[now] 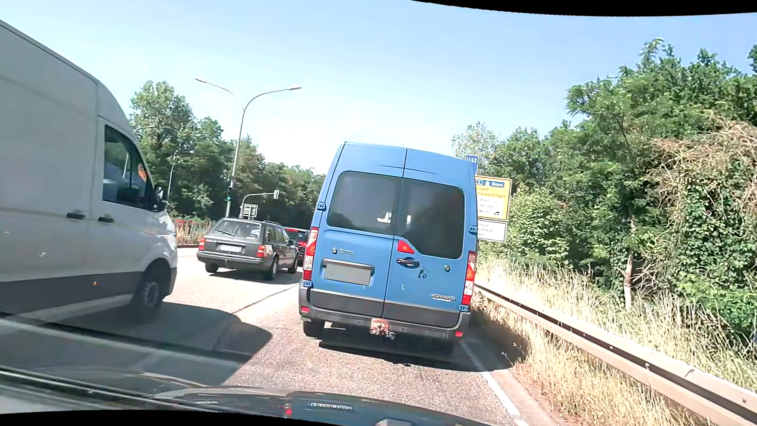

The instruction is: Follow the waypoints while adhering to traffic rules and regulations

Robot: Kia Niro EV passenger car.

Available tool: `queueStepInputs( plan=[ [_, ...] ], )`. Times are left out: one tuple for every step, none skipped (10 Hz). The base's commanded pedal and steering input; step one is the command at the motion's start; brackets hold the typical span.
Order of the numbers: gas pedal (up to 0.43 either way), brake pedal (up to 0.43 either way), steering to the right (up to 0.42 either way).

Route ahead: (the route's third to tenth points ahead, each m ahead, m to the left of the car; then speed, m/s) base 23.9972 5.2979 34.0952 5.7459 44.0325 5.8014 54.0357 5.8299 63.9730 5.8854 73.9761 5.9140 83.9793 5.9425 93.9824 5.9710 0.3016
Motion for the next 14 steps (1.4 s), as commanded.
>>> queueStepInputs(
  plan=[
    [0.0,0.152,0.0],
    [0.0,0.146,0.0],
    [0.0,0.146,0.0],
    [0.0,0.146,0.0],
    [0.0,0.146,0.0],
    [0.0,0.146,-0.001],
    [0.0,0.165,0.0],
    [0.0,0.165,0.0],
    [0.0,0.165,-0.001],
    [0.0,0.165,-0.001],
    [0.0,0.171,-0.001],
    [0.0,0.177,-0.001],
    [0.0,0.177,-0.001],
    [0.0,0.183,-0.001]
  ],
)
